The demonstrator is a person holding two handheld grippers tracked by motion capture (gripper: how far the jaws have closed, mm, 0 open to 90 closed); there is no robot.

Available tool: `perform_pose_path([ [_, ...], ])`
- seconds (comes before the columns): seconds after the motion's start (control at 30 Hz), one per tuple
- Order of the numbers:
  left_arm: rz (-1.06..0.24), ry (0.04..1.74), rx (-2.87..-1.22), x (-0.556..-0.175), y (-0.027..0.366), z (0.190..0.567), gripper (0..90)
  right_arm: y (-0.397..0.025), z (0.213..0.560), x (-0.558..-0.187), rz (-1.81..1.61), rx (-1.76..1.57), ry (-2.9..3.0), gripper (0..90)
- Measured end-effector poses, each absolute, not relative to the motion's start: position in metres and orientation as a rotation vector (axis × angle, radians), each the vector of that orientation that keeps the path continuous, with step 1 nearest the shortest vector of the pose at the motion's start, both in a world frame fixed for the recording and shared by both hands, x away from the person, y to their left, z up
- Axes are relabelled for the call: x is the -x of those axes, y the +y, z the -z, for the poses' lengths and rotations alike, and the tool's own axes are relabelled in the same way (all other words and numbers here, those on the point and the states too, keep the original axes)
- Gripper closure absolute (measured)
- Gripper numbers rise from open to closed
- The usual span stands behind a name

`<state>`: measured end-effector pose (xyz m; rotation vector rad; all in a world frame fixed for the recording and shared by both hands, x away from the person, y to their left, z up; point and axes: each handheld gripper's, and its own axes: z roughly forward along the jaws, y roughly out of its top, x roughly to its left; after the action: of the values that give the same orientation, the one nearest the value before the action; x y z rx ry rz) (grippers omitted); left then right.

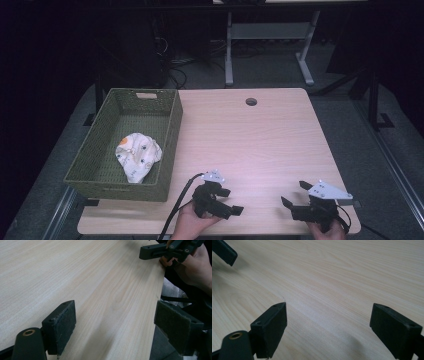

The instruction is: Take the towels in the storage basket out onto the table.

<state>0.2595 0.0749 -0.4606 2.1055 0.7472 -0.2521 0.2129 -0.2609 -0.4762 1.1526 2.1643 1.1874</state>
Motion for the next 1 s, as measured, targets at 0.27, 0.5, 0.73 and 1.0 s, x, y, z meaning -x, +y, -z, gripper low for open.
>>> perform_pose_path([
  [0.27, 0.218, 0.750, -2.105, -0.260, 0.079, 0.458, 17.1, -0.263, 0.476, -0.213, -1.192, -1.155, 2.148, 13.8],
  [0.5, 0.217, 0.741, -2.102, -0.262, 0.080, 0.454, 17.1, -0.260, 0.473, -0.212, -1.185, -1.141, 2.146, 13.8],
  [0.73, 0.171, 0.766, -2.060, -0.268, 0.087, 0.438, 17.8, -0.259, 0.471, -0.211, -1.189, -1.131, 2.138, 13.8],
  [1.0, 0.130, 0.804, -2.013, -0.286, 0.103, 0.413, 19.4, -0.260, 0.471, -0.211, -1.187, -1.139, 2.129, 13.8],
])
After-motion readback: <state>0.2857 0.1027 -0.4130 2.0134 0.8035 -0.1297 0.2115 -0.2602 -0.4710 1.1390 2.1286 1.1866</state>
